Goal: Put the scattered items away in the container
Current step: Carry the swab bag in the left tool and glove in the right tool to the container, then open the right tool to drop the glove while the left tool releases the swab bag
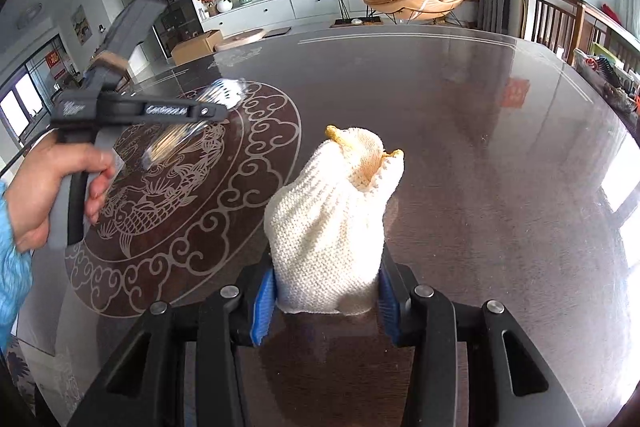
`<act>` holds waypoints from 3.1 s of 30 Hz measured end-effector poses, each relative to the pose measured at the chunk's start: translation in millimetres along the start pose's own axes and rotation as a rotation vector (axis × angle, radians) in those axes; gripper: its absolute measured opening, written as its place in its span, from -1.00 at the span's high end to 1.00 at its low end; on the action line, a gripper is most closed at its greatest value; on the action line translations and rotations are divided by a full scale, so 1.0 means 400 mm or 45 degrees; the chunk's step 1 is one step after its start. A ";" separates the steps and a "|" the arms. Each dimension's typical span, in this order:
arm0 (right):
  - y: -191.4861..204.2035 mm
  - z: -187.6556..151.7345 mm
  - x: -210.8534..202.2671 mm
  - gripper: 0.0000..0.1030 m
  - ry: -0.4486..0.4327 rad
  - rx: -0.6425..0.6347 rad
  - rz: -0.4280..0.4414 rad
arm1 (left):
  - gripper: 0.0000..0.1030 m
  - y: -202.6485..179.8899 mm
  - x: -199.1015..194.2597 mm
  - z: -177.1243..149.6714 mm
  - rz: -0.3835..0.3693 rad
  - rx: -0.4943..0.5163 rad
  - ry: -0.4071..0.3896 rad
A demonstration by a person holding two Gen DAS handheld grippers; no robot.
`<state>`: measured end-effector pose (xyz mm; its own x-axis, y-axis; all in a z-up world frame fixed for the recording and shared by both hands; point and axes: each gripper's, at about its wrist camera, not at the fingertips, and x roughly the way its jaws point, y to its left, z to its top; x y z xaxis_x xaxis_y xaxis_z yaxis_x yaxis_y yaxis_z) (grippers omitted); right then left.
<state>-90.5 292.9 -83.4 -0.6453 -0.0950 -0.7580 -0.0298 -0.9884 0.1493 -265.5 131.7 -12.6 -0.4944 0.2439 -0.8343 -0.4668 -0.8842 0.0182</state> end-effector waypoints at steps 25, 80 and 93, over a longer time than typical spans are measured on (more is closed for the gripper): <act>0.185 -0.035 0.024 0.15 0.047 -0.256 -0.044 | -1.00 0.040 -0.205 -0.392 0.120 -0.220 -0.014; 1.511 0.056 0.058 -0.63 0.111 -0.979 0.652 | -0.76 0.916 -0.794 -0.820 0.701 -1.005 -0.134; 1.455 0.090 0.002 -0.63 0.085 -0.932 0.623 | -1.00 0.819 -0.863 -0.761 0.777 -0.964 -0.201</act>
<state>-136.0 -278.1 25.7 -0.4113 -0.5114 -0.7545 0.7494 -0.6610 0.0395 -24.5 -363.4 113.5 -0.6122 -0.3377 -0.7150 0.4668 -0.8842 0.0178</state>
